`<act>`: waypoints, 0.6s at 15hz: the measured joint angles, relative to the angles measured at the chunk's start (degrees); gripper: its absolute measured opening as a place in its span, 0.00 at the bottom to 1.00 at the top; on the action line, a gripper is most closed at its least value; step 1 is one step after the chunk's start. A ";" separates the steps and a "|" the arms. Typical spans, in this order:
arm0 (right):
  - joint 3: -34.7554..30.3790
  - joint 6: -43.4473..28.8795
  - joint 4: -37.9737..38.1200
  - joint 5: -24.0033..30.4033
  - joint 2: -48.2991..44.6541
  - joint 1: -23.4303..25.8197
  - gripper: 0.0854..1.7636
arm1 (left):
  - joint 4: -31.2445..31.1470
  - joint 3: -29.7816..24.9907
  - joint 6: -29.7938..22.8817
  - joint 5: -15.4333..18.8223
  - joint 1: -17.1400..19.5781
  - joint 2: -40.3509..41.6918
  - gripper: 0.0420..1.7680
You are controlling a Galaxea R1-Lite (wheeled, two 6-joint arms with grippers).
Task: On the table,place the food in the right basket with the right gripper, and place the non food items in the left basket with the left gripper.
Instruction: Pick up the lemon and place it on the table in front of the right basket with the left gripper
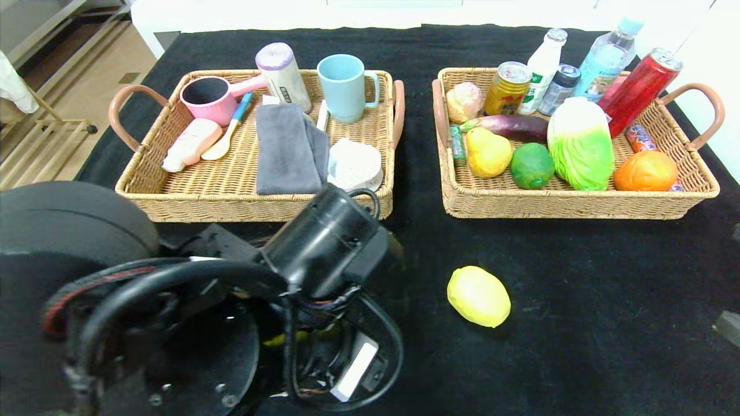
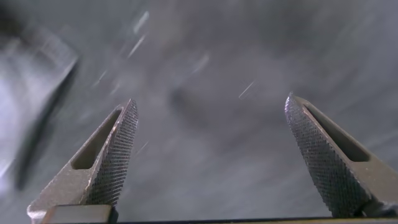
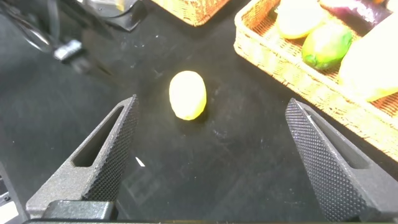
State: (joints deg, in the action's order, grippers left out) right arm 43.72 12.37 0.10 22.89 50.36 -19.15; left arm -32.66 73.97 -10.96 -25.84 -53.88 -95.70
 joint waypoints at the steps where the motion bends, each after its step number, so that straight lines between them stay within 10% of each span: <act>1: -0.12 0.00 0.00 -0.02 0.30 0.00 0.97 | 0.00 -1.87 0.55 0.29 1.16 2.23 0.96; 9: -0.55 0.09 0.00 -0.02 1.73 -0.16 0.97 | 0.57 -7.16 12.03 6.75 14.71 13.40 0.97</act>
State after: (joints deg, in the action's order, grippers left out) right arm 43.17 12.46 0.10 22.87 52.09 -19.31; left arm -32.09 66.82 1.07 -19.09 -39.17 -82.30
